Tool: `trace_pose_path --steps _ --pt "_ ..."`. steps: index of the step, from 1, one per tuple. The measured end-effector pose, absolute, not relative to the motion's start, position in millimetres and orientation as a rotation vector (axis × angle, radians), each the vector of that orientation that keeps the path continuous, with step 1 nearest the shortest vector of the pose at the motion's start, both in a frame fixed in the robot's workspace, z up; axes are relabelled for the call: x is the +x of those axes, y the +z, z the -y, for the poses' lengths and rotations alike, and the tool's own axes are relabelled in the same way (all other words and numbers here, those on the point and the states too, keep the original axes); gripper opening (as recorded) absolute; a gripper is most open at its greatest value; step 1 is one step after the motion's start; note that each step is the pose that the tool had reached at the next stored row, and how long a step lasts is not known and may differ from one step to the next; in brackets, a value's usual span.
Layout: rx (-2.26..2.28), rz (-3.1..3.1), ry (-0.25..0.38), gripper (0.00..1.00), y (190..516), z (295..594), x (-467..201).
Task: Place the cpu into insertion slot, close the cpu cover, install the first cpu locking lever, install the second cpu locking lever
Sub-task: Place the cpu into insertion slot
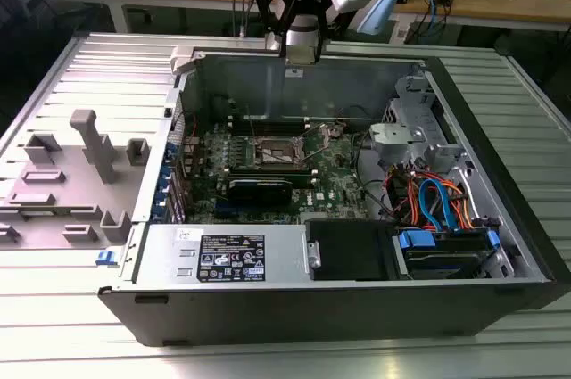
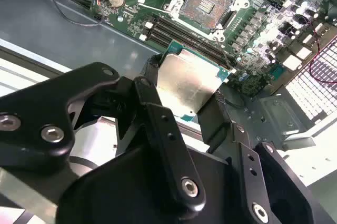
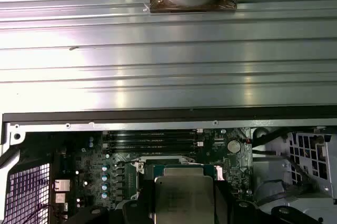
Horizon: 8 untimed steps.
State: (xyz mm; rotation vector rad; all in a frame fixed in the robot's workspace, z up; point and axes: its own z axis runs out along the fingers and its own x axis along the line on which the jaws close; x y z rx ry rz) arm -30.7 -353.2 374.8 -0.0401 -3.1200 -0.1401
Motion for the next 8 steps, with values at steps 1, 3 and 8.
trace_pose_path --steps 1,3,8 --pt "-0.04 3.12 -0.14 0.54 374.8 353.2 -30.7" --pt "-0.04 3.12 -0.14 0.54 374.8 353.2 -30.7" --pt "-0.04 3.12 -0.14 0.54 374.8 353.2 -30.7"
